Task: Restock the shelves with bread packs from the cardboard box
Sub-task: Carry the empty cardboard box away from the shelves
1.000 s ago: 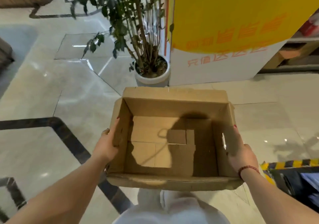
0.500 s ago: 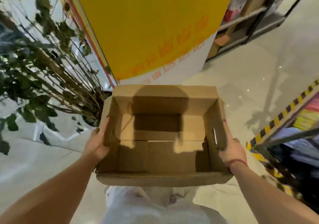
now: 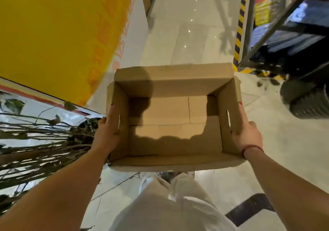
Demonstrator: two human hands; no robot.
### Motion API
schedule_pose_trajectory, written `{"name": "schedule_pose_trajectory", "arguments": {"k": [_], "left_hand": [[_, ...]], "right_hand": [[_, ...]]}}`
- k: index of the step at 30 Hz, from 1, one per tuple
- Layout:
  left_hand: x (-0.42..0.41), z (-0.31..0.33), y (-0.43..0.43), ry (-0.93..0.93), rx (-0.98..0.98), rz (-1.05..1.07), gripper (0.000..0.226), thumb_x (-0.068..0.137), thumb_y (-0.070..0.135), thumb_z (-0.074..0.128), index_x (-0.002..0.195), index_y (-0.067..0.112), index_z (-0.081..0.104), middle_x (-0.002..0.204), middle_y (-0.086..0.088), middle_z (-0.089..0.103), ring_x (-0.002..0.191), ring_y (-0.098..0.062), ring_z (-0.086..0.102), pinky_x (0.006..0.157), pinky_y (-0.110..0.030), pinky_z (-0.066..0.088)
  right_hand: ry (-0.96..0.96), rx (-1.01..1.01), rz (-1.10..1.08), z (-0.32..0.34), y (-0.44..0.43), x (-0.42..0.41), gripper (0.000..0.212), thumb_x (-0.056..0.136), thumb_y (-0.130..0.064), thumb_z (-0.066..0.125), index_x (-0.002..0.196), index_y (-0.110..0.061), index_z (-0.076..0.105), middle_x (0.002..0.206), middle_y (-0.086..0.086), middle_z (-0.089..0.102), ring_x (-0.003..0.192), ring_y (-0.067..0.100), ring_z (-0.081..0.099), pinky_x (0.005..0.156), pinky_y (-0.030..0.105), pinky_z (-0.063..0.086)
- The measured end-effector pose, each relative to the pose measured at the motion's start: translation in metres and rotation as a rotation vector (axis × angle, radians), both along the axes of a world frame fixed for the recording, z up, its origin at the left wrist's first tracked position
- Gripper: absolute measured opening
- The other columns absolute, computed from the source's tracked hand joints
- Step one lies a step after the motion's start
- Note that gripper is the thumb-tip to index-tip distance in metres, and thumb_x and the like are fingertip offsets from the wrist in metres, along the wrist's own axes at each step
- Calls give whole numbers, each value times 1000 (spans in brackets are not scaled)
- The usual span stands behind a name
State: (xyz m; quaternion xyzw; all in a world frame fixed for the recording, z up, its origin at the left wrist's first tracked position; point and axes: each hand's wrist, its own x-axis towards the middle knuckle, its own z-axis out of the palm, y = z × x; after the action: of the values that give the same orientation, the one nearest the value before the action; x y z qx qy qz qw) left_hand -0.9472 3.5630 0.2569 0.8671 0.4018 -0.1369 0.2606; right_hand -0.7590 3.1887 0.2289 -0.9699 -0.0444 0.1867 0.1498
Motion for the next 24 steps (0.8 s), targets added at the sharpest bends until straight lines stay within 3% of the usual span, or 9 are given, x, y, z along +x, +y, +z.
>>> {"name": "schedule_pose_trajectory", "arguments": {"k": [2,4,8,10,16,24], "left_hand": [[9,-20,1,16,-8,-53,93,82,-4,58,155,34,12,120,-9,46,82,-28,55,63,-34,45],[19,-49,3,38,-20,-71,80,83,-1,61,151,23,27,130,-19,51,83,-28,56,67,-35,47],[39,-121,-6,84,-47,-122,81,86,-1,63,154,16,23,146,-23,39,116,-44,54,92,-47,46],[46,-166,-8,72,-52,-167,84,86,0,64,155,18,20,146,-23,38,121,-45,50,98,-49,43],[60,-295,-11,55,-73,-249,109,79,-10,66,155,38,6,140,-25,39,114,-45,52,92,-54,46],[43,-427,-8,52,-83,-262,111,84,-7,65,152,46,-4,150,-18,30,121,-36,49,92,-48,49]], "right_hand": [[15,5,-59,-16,-11,-12,102,86,-12,59,141,-55,-14,90,15,50,59,24,49,59,34,46],[37,8,-108,-42,-22,-22,102,86,-13,60,140,-56,-15,94,16,52,65,30,55,63,41,54],[54,5,-185,-113,-37,-39,103,87,-13,61,140,-56,-16,98,18,53,71,33,58,67,46,56],[67,3,-216,-154,-42,-46,100,88,-14,60,141,-54,-15,101,18,54,71,29,55,69,44,54],[94,-9,-285,-283,-51,-56,98,89,-14,59,142,-53,-14,107,19,53,71,24,47,72,43,52],[116,-31,-271,-414,-49,-62,99,86,-12,62,146,-47,-9,102,22,53,66,25,42,62,33,40]]}}
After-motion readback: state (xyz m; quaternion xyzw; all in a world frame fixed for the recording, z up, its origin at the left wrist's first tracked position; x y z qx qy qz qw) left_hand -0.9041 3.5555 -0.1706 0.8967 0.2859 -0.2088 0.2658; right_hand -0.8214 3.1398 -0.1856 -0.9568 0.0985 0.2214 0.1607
